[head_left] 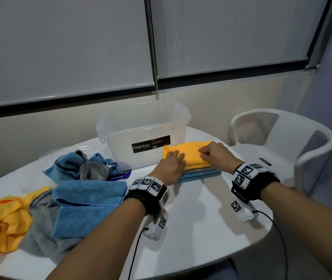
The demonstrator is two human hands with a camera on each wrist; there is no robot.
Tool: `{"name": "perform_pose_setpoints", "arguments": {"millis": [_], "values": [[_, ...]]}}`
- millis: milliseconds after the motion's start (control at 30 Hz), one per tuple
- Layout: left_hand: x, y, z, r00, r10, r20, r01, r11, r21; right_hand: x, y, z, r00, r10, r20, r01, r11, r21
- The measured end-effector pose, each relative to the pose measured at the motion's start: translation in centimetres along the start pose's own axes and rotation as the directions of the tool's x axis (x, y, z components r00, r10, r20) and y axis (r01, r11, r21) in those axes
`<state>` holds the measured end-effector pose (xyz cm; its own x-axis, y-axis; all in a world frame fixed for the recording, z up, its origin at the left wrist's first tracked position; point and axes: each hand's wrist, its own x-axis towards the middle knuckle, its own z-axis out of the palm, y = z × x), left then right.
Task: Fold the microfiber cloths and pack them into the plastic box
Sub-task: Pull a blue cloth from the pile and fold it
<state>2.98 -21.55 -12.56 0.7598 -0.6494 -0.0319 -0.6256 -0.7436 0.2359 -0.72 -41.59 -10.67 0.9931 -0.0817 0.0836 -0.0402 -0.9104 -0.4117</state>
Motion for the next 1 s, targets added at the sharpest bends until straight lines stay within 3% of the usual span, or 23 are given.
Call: {"name": "perform_pose_setpoints", "arguments": {"millis": [300, 400, 467, 533, 600, 667, 767, 867, 1000], "values": [[-1.2, 1.0, -1.9, 1.0, 0.001, 0.024, 0.002, 0.995, -0.101, -0.5, -0.7, -0.8, 0.998, 0.04, 0.05, -0.04, 0.999, -0.003], [-3.5, -0.1, -4.2, 0.992, 0.014, -0.129, -0.049, 0.96, -0.276, -0.6, -2.2, -3.1, 1.0, 0.019, 0.02, -0.019, 1.0, 0.001], [-6.0, -2.1, -5.5, 0.968, -0.062, -0.242, -0.033, 0.929, -0.368, -0.9, -4.0, -4.7, 0.997, -0.046, -0.06, 0.046, 0.999, -0.007], [-8.9, -4.9, -6.6, 0.943, -0.174, -0.283, 0.059, 0.927, -0.371, -1.7, -6.5, -5.5, 0.98, -0.149, -0.129, 0.152, 0.988, 0.015], [-11.5, -8.0, -7.6, 0.924, -0.293, -0.245, 0.208, 0.924, -0.32, -2.4, -9.2, -5.2, 0.965, -0.243, -0.097, 0.253, 0.962, 0.106], [-14.0, -11.0, -8.0, 0.91, -0.381, -0.163, 0.347, 0.916, -0.202, -2.6, -11.8, -3.7, 0.947, -0.319, 0.022, 0.31, 0.933, 0.183], [-17.1, -13.7, -7.6, 0.9, -0.434, -0.053, 0.432, 0.901, -0.045, -3.0, -15.6, -0.3, 0.899, -0.4, 0.177, 0.365, 0.909, 0.202], [-18.8, -14.7, -6.1, 0.839, -0.535, -0.097, 0.544, 0.826, 0.151, -3.6, -18.4, 2.8, 0.871, -0.402, 0.283, 0.35, 0.911, 0.218], [-19.5, -15.2, -5.1, 0.829, -0.507, -0.237, 0.553, 0.806, 0.211, -3.9, -20.1, 6.2, 0.874, -0.354, 0.332, 0.282, 0.927, 0.246]]}}
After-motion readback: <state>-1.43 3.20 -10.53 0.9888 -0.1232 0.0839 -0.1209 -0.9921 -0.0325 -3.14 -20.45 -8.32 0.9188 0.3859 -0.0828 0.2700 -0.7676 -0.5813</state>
